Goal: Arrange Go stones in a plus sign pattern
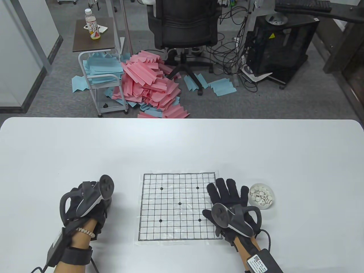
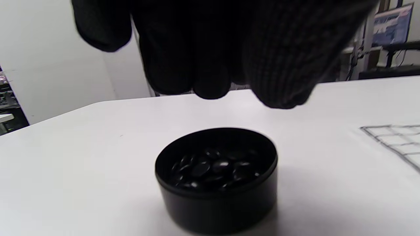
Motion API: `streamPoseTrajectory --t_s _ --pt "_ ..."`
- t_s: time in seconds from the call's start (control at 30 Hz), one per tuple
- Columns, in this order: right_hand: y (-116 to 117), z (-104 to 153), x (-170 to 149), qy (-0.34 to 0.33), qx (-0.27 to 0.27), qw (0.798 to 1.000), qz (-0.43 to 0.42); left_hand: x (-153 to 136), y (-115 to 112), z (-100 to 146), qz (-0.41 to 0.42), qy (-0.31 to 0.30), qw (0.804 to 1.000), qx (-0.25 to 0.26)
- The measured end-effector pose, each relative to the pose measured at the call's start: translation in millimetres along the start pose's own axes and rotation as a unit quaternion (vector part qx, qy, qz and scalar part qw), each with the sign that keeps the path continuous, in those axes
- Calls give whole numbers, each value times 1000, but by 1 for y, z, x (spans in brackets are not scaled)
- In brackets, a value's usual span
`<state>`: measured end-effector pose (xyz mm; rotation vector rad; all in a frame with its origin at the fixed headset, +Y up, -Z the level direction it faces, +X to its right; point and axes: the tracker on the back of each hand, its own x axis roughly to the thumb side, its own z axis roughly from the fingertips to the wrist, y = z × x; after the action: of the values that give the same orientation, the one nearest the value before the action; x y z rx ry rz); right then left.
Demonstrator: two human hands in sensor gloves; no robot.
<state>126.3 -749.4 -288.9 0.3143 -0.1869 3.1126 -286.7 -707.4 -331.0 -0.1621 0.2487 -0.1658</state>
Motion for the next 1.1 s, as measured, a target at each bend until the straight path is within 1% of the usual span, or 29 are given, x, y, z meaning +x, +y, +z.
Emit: streamPoseTrajectory --t_s 0.17,0.27,0.3,0.37,0.47,0.6,0.7,0.83,0.97,1.1 --pt "0 0 2 -4 2 1000 2 3 -20 -18 -10 36 998 -53" --pt "0 0 4 -7 0 1000 3 7 -28 -24 -28 47 996 -67" --pt "0 0 5 -8 -1 1000 3 8 -30 -26 -33 42 996 -69" --pt "0 0 5 -10 -1 1000 4 9 -32 -28 -42 52 995 -67" --pt "0 0 6 -11 0 1000 6 11 -38 -32 -52 61 993 -87" --pt "0 0 6 -10 2 1000 5 11 -41 -35 -50 70 993 -85" --pt "0 0 6 -9 1 1000 6 8 -42 -36 -41 69 994 -72" --pt "0 0 7 -11 1 1000 8 6 -46 -35 -45 77 995 -38" --pt "0 0 7 -9 2 1000 7 10 -51 -34 -58 72 996 -10" --pt "0 0 7 -10 2 1000 8 12 -52 -34 -68 68 995 0"
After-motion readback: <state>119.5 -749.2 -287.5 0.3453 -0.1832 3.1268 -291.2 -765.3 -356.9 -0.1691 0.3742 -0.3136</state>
